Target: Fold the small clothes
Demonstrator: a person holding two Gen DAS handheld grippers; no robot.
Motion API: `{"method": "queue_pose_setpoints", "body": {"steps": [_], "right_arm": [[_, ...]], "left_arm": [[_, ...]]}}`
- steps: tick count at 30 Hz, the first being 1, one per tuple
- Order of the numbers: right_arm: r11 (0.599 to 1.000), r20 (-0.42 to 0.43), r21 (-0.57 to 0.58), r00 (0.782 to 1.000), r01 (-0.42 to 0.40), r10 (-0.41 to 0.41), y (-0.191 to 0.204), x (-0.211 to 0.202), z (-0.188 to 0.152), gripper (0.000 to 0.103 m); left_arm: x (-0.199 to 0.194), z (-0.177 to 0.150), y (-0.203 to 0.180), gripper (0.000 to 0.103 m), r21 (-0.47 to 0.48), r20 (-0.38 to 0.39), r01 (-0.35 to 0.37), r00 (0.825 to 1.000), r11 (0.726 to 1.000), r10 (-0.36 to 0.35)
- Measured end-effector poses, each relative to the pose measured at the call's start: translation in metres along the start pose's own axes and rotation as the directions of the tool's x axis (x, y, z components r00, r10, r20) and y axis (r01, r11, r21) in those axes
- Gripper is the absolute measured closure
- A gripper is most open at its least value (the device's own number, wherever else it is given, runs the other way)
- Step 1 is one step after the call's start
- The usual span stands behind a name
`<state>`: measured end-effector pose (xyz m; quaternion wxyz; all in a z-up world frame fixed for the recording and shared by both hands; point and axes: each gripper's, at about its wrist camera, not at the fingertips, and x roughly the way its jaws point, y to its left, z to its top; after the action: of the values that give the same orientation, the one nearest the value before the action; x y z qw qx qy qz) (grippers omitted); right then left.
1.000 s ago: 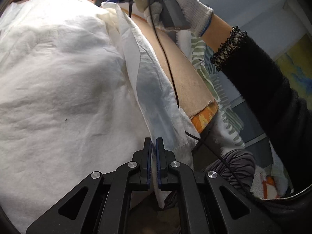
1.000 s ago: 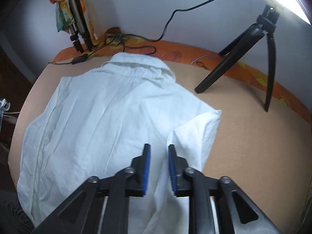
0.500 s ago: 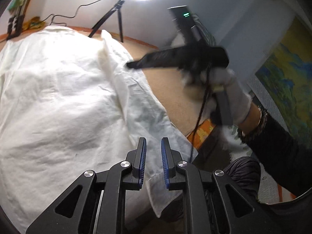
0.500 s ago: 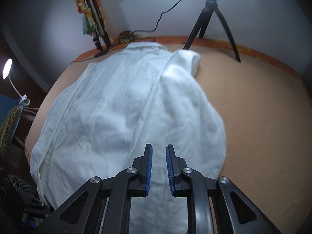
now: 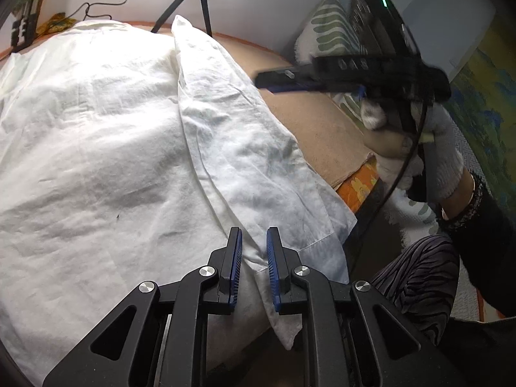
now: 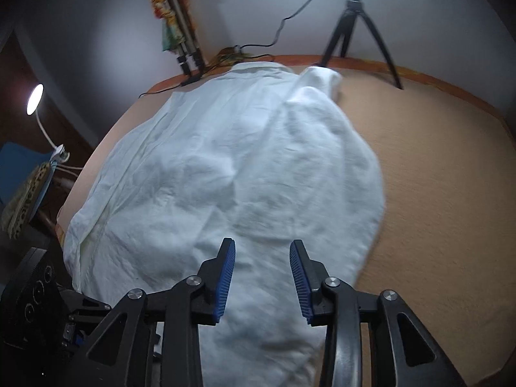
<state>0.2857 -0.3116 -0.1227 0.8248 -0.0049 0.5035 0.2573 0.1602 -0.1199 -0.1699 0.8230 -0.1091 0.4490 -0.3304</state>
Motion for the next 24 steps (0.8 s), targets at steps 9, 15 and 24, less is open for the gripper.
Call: {"method": "queue_pose_setpoints", "body": {"steps": [9, 15, 24], "right_arm": [[0.991, 0.117, 0.127, 0.993, -0.043, 0.028, -0.026, -0.032, -0.030, 0.055], [0.994, 0.172, 0.049, 0.981, -0.098, 0.088, 0.007, -0.042, -0.015, 0.044], [0.987, 0.204, -0.057, 0.966, -0.150, 0.159, 0.063, -0.042, 0.006, 0.036]], "left_arm": [[-0.038, -0.013, 0.001, 0.077, -0.037, 0.062, -0.061, 0.996, 0.997, 0.063], [-0.104, -0.037, 0.028, 0.051, -0.165, 0.178, -0.145, 0.969, 0.976, 0.174], [-0.192, -0.105, 0.096, 0.047, -0.478, 0.242, -0.218, 0.898, 0.851, 0.366]]}}
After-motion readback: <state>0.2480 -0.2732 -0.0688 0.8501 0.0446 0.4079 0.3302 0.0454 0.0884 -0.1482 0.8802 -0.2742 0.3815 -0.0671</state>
